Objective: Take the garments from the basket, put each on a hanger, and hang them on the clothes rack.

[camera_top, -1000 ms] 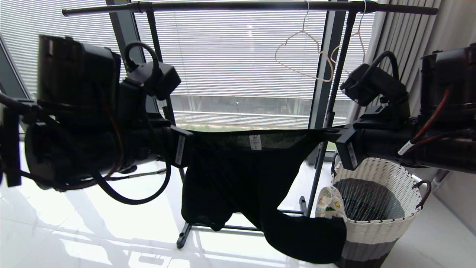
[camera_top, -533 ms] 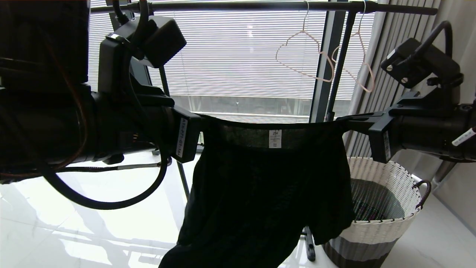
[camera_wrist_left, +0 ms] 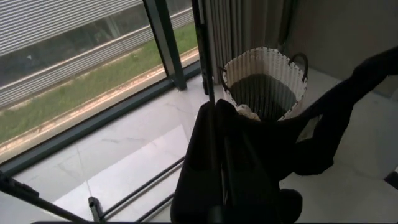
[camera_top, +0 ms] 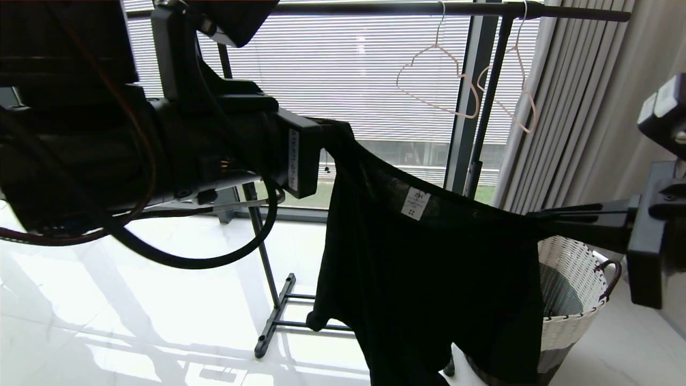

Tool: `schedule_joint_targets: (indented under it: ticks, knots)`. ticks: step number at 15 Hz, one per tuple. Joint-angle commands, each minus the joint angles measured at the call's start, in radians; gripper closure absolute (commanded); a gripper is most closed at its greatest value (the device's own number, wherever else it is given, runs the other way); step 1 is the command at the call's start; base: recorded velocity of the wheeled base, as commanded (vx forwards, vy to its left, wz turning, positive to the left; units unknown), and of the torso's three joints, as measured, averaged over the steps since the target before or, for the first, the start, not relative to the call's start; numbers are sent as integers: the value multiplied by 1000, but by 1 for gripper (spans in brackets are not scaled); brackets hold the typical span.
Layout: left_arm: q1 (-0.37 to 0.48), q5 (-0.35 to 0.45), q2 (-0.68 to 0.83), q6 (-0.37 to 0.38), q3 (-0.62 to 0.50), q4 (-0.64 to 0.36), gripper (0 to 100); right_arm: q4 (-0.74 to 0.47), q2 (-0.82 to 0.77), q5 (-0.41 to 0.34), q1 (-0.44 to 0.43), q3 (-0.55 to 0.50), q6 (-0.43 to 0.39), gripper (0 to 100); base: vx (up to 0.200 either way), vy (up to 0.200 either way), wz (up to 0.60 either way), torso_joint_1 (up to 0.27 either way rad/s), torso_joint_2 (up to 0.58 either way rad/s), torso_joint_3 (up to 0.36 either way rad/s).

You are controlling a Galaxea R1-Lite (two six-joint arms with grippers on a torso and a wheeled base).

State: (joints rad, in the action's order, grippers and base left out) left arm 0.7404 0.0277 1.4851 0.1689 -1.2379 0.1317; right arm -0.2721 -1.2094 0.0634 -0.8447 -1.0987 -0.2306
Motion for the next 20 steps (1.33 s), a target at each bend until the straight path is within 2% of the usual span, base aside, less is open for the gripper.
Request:
schedule_joint_targets:
  ticks: [1, 3, 7, 9, 12, 16, 20]
  knots:
    - [28, 5, 96, 4, -28, 55, 100, -38, 80, -1, -93, 28, 2, 100, 0, 0, 0, 0, 0, 0]
    - [36, 5, 107, 4, -49, 55, 100, -35, 60, 1, -125, 34, 2, 100, 0, 0, 0, 0, 0, 0]
    - [36, 3, 76, 4, -49, 48, 100, -29, 50, 3, -114, 28, 4, 100, 0, 0, 0, 0, 0, 0]
    - [54, 8, -17, 0, -86, -162, 100, 10, 19, -14, -25, -13, 5, 100, 0, 0, 0, 0, 0, 0]
    - [66, 63, -117, -5, -124, -353, 100, 34, -76, -85, 68, -162, 5, 100, 0, 0, 0, 0, 0, 0]
    - [166, 74, -169, -8, -132, -452, 100, 33, -187, -116, 101, -326, 5, 100, 0, 0, 0, 0, 0, 0]
    - [197, 74, -170, -8, -126, -458, 100, 31, -213, -116, 101, -360, 5, 100, 0, 0, 0, 0, 0, 0]
